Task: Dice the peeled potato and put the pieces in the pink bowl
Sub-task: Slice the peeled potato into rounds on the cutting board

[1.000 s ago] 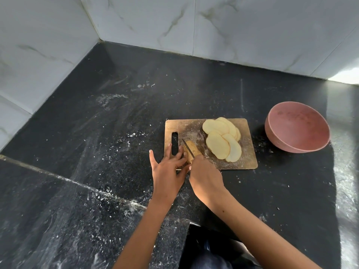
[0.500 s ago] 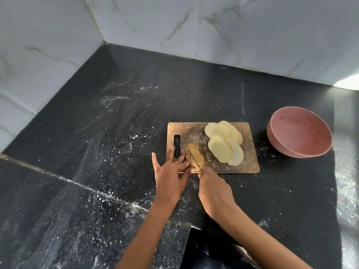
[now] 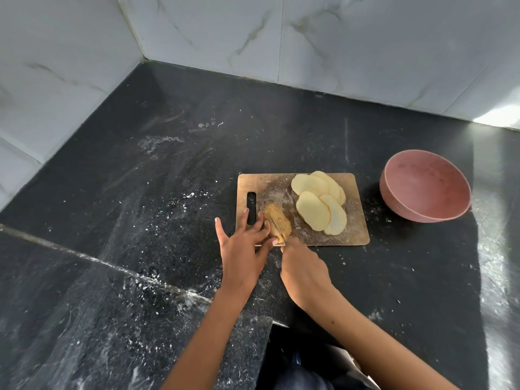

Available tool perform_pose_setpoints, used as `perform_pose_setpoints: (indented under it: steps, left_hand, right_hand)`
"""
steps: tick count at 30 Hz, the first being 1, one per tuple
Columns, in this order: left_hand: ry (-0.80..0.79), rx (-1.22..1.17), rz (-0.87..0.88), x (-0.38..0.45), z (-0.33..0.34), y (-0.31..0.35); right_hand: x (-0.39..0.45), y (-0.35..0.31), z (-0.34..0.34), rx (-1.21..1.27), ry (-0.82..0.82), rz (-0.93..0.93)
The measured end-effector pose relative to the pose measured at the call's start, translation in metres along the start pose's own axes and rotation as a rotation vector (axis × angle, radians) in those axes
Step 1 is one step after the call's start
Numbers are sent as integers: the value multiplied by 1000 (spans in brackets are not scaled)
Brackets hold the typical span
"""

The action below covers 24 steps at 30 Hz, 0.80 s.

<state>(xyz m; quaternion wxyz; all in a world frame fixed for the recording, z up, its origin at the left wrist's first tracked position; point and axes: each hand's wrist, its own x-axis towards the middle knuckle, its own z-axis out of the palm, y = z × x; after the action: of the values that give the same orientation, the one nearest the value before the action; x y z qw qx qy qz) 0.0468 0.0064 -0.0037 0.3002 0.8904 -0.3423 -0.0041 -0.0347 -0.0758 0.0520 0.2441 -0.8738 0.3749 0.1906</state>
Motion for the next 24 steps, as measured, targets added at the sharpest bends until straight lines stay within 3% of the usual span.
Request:
perform_pose_setpoints:
  steps: [9, 16, 20, 24]
  left_hand:
    - [-3, 30, 2, -2, 1, -1]
    - [27, 11, 47, -7, 2, -2]
    - [36, 10, 22, -8, 5, -6]
    - [55, -1, -4, -8, 6, -5]
  right_hand:
    - [-38, 27, 1, 21, -115, 54]
    - [-38, 44, -24, 111, -197, -13]
    - [-37, 47, -34, 233, -9, -75]
    - [-20, 28, -29, 192, 99, -117]
